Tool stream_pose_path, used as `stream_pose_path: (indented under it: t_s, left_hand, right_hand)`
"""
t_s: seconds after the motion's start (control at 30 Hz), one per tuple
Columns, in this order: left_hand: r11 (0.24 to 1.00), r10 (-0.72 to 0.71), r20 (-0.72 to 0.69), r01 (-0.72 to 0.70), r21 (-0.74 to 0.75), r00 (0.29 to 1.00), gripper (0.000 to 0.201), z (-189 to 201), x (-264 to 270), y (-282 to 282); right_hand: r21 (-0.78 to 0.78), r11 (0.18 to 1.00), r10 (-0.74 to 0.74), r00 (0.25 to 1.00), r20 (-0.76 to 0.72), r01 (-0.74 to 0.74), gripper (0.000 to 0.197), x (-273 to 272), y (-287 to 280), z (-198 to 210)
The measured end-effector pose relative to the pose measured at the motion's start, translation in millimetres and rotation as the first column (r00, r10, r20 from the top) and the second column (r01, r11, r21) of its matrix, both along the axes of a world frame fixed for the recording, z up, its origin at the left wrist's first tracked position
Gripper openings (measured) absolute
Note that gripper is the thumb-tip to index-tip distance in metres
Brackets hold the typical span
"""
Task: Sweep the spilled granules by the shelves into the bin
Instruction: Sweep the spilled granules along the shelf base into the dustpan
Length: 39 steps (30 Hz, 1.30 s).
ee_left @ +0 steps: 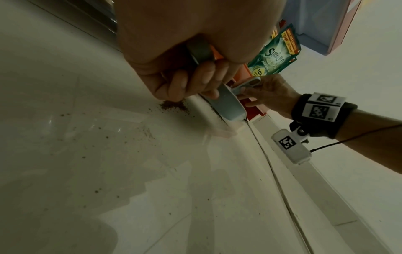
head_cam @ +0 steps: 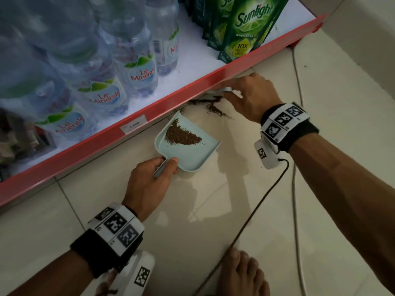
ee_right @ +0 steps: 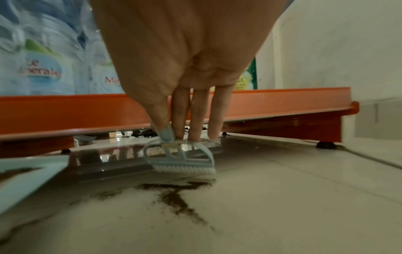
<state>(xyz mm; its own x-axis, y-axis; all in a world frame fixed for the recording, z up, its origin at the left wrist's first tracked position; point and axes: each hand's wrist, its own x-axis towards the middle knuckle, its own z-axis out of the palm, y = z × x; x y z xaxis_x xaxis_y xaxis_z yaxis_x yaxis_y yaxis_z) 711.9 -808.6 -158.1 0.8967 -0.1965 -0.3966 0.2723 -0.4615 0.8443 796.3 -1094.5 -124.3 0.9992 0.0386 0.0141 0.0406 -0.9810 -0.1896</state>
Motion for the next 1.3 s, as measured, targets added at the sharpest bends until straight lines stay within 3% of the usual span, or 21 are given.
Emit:
stream_pose_path:
  t_s: [0.13,0.37,0.5,0.57,0.67,0.77,0.87,0.93,1.03,1.13,1.23,1.3]
  left_hand:
    - [1.0,-0.003,0.001,0.003,-0.002,1.0,0.033,1.2,-1.6,-2.1]
    - [1.0,-0.024,0.021,0.024,0.009,0.999,0.033,0.6,-2.6,3.1]
    - [1.0,-0.013,0.015,0.012,0.018,1.0,0.033,-0.7,-0.3,5.5]
    - [1.0,-0.016,0.013,0.016,0.025,1.0,0.033,0.0,-0.3,5.2]
    - [1.0,-0.014,-0.001,0.014,0.02,1.0,0.032,0.8,-2.1,4.4]
    - [1.0,-0.009,0.001,0.009,0.017,1.0,0.033,2.2,-2.1,6.4]
    - [1.0,0.009,0.002,-0.009,0.013,1.0,0.034,1.5,-2.6,12.0]
    - [1.0,0.025,-0.007,-0.025,0.005,1.0,0.034,0.7,-3.3,14.8]
    - [0.999,0.032,-0.018,-0.032,0.001,0.999,0.034,-0.3,-4.7,16.1]
    - [1.0,0.022,-0.023,-0.022,-0.009,1.0,0.033,-0.5,-5.8,14.4]
    - [1.0,0.008,-0.014,-0.008,-0.004,1.0,0.032,1.1,-6.2,11.7]
    - [1.0,0.008,-0.014,-0.008,-0.012,1.0,0.032,2.1,-6.0,10.4]
  right_hand:
    - [-0.038,0.981,-0.192,0.981,-0.027,0.191,0.034,-9.6,-1.9,-16.2]
    - [0.231,0.97,-0.087,0.996,0.033,0.077,0.027,-49.1,24.4,-14.3]
    - [0.135,0.97,-0.224,0.958,0.177,0.202,0.031,-34.2,13.7,-12.3]
    - [0.067,0.946,-0.323,0.936,0.137,0.316,0.034,-16.6,7.1,-17.6]
    - [0.148,0.908,-0.401,0.915,0.03,0.393,0.034,2.9,12.3,-26.3]
    - [0.254,0.946,-0.209,0.978,-0.003,0.203,0.03,1.2,35.6,-26.6]
    - [0.208,0.977,0.072,0.995,-0.073,-0.056,0.029,-14.5,54.8,-21.6]
    - [0.168,0.979,0.123,0.991,-0.055,-0.112,0.026,-21.9,54.6,-15.7]
    - [0.165,0.985,0.038,0.998,0.046,-0.045,0.024,-27.3,39.8,-3.6]
    - [0.114,0.983,-0.16,0.981,0.113,0.147,0.027,-22.5,16.7,-1.1]
    - [0.046,0.947,-0.319,0.947,0.043,0.317,0.03,-20.7,3.6,-10.4]
    - [0.089,0.961,-0.263,0.965,-0.016,0.263,0.03,-28.8,12.7,-15.4]
